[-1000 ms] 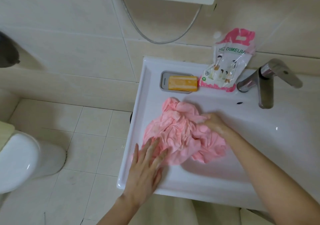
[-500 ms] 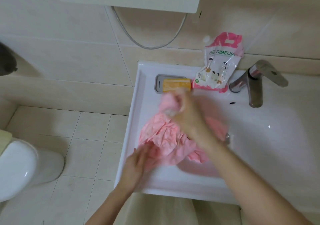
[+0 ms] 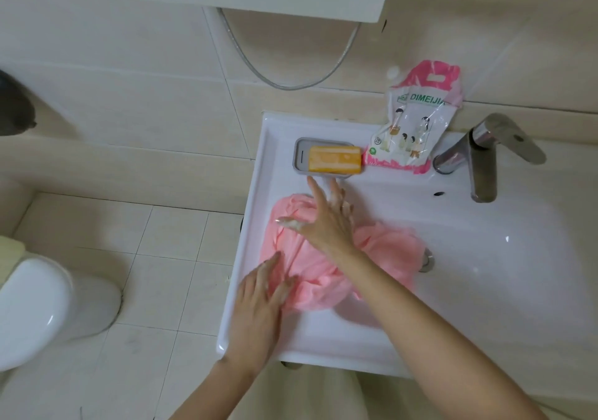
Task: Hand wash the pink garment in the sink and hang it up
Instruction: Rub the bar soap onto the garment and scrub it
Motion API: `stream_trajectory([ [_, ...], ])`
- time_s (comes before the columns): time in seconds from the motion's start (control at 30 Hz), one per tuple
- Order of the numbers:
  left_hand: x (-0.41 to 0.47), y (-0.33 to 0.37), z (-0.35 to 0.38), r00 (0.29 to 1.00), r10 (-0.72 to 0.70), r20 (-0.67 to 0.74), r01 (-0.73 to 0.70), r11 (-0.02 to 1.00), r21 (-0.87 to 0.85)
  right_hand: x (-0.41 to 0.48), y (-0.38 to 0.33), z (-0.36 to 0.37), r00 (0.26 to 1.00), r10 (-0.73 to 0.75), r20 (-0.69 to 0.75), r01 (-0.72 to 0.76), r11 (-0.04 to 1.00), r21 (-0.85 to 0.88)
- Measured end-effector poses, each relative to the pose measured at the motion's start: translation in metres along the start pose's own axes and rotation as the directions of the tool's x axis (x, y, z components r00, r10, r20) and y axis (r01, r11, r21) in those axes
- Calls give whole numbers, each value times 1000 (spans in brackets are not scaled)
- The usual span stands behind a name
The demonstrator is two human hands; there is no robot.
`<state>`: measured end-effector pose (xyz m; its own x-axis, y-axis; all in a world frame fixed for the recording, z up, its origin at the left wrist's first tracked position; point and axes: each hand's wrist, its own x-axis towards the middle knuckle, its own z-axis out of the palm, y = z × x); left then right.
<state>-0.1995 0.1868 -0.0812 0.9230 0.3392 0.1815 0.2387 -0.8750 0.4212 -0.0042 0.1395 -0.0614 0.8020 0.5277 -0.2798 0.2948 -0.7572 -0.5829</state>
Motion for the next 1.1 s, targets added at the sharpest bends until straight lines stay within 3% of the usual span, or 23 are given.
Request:
stream_trajectory([
  [0.03, -7, 1, 1, 1000, 0, 25, -1, 1000, 11, 7, 1, 16, 997, 5, 80, 3, 994, -110],
  [0.07, -15, 2, 2, 998, -14, 60, 13, 1000, 18, 8, 5, 29, 997, -28, 71, 41, 980, -193],
  [0.13, -28, 2, 4, 990, -45, 130, 37, 997, 69, 9, 16, 38, 988, -144, -53, 124, 953, -278],
  [0.27, -26, -2, 13, 967, -79, 242, 48, 990, 133, -22, 25, 36, 959, -146, -241, 150, 989, -4],
  [0.37, -21, -6, 19, 963, -33, 267, -13, 985, 169, -69, 18, 60, 852, -465, -240, 463, 884, -70],
  [0.43, -23, -8, 15, 951, -15, 309, -34, 988, 152, -38, 16, 57, 800, -576, -166, 528, 809, -258],
  [0.47, -21, -9, 13, 947, -2, 321, -52, 986, 161, -7, 11, 45, 870, -483, -99, 437, 849, -296],
  [0.5, -21, -10, 13, 941, 10, 338, -75, 981, 180, 21, 9, 38, 911, -393, -128, 331, 880, -341],
  [0.57, -20, -12, 12, 928, 7, 373, -82, 980, 183, 22, 5, 35, 958, -255, -128, 214, 939, -270],
  [0.63, -15, -11, 11, 935, 11, 355, -90, 974, 207, -29, 0, 45, 934, -343, -99, 331, 936, -123],
  [0.7, -13, -10, 13, 935, 33, 354, -119, 967, 225, -52, 9, 59, 834, -546, -82, 528, 833, -165],
  [0.77, -12, -10, 11, 932, 51, 360, -139, 965, 223, -7, 5, 45, 850, -516, -106, 482, 844, -236],
  [0.83, -12, -12, 9, 925, 73, 373, -158, 966, 204, 39, 10, 37, 818, -453, -355, 359, 884, -300],
  [0.9, -12, -14, 8, 920, 67, 387, -135, 979, 151, 9, 3, 45, 898, -372, -236, 324, 920, -219],
  [0.97, -13, -13, 10, 913, 60, 404, -136, 978, 161, -47, 5, 66, 855, -477, -203, 460, 879, -125],
  [1.0, -13, -12, 10, 906, 48, 421, -131, 977, 171, -54, 13, 72, 804, -563, -190, 541, 826, -158],
  [1.07, -12, -11, 9, 898, 22, 439, -111, 978, 178, -16, 9, 51, 794, -590, -144, 550, 799, -241],
  [1.1, -11, -11, 8, 901, 23, 433, -112, 977, 181, 18, 6, 44, 794, -553, -254, 478, 825, -301],
])
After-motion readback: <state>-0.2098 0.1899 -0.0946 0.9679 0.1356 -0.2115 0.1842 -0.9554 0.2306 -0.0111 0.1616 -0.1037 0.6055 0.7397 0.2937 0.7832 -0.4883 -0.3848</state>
